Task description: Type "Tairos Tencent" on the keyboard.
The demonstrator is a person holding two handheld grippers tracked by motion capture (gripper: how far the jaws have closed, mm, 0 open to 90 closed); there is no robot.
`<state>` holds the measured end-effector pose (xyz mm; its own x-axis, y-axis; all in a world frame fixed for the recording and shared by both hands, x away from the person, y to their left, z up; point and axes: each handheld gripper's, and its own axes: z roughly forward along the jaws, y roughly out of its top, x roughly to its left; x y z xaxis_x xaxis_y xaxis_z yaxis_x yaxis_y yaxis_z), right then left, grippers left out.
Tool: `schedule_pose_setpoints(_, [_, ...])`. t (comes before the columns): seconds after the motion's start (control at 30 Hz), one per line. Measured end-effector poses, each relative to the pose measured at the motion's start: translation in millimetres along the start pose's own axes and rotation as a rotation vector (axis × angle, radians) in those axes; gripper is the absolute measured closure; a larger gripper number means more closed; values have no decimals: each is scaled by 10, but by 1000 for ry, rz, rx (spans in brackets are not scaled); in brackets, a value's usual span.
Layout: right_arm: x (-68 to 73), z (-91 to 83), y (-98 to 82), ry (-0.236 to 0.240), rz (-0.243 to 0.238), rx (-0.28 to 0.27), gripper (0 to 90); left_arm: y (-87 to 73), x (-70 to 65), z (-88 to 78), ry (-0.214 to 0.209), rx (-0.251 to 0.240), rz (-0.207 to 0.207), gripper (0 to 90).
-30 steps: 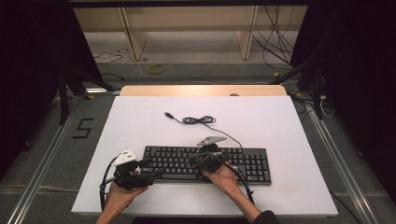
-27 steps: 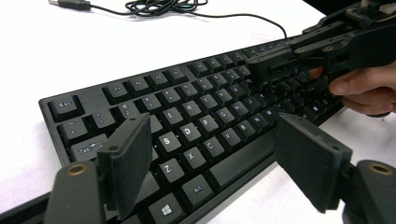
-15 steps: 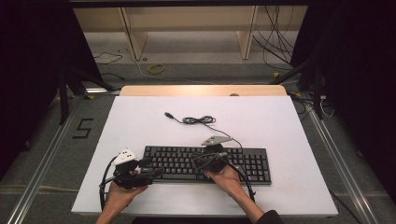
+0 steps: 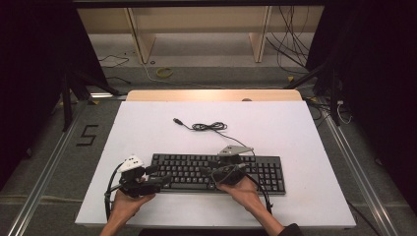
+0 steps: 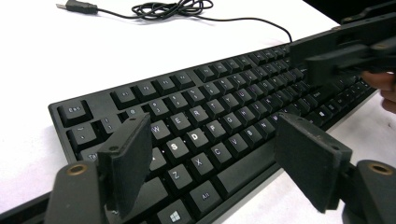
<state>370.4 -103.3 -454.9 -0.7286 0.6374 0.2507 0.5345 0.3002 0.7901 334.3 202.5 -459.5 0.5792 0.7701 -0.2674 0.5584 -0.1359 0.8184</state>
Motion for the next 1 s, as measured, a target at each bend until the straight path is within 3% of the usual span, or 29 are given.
schedule_pose_setpoints(0.27, [27, -176, -67, 14, -20, -38, 406, 47, 15, 60, 12, 10, 3, 334])
schedule_pose_setpoints(0.73, [64, -294, -150, 23, -27, -65, 356, 167, -1, 282, 23, 77, 37, 722])
schedule_pose_setpoints(1.0, [84, -357, -202, 23, -34, -78, 346, 194, -7, 428, 19, 122, 52, 869])
